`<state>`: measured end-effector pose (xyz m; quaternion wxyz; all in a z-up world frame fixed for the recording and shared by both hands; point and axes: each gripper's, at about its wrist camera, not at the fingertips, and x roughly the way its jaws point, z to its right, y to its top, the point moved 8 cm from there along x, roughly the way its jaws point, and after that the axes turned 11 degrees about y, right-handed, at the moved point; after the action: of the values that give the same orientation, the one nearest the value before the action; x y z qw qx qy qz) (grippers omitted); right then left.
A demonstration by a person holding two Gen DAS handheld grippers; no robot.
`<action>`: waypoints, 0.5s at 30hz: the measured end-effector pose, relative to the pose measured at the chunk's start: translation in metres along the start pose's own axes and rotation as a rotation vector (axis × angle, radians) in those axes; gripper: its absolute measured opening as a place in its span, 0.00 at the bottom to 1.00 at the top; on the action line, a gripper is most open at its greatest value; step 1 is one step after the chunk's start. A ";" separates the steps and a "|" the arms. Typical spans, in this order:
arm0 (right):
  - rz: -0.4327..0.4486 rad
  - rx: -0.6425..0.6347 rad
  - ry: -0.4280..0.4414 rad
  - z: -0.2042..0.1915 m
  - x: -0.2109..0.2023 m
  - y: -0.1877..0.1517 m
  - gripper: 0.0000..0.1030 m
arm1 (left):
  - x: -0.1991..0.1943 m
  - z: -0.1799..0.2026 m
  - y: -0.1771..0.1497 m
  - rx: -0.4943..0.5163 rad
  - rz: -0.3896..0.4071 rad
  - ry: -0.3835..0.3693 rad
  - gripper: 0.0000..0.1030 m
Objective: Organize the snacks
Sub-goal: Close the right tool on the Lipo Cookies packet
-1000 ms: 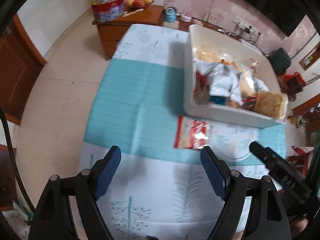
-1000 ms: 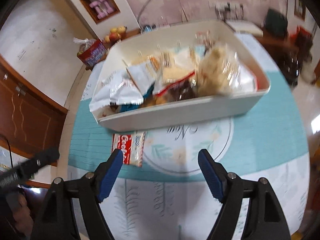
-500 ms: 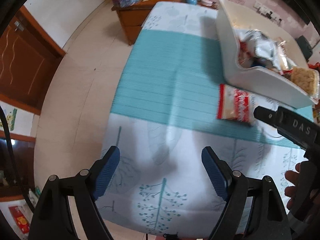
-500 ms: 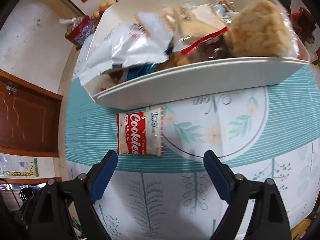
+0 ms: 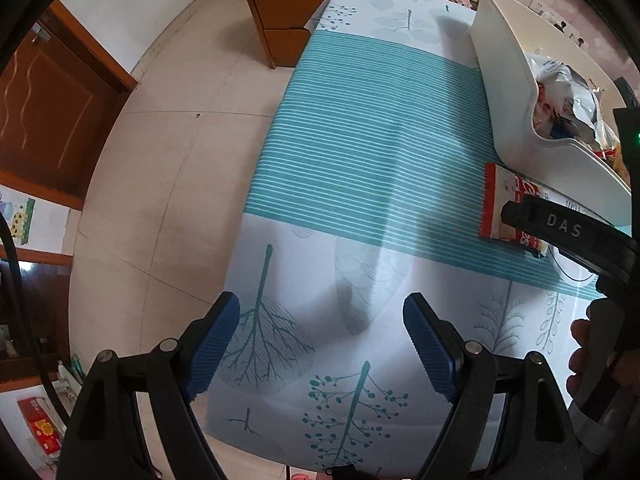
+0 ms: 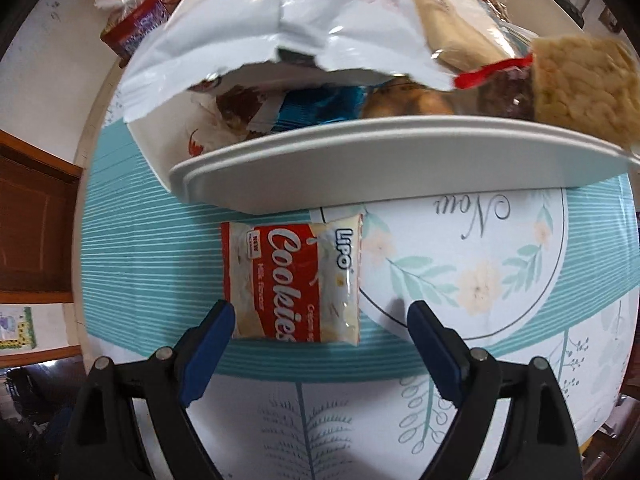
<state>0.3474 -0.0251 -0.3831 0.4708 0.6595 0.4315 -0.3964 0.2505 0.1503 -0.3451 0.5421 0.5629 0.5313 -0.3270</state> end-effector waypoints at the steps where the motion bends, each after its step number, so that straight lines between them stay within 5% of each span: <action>1: -0.005 -0.004 -0.010 -0.002 0.002 0.001 0.86 | 0.001 -0.001 0.000 0.002 -0.003 0.001 0.81; 10: -0.011 -0.060 -0.099 -0.018 0.016 0.008 0.85 | 0.005 -0.001 0.009 -0.003 -0.011 -0.016 0.81; 15: -0.020 -0.057 -0.072 -0.028 0.021 0.009 0.70 | 0.006 0.001 0.012 0.003 -0.014 -0.018 0.81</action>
<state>0.3654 0.0044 -0.3937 0.5009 0.6266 0.4321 -0.4121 0.2629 0.1527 -0.3475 0.5437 0.5570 0.5300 -0.3365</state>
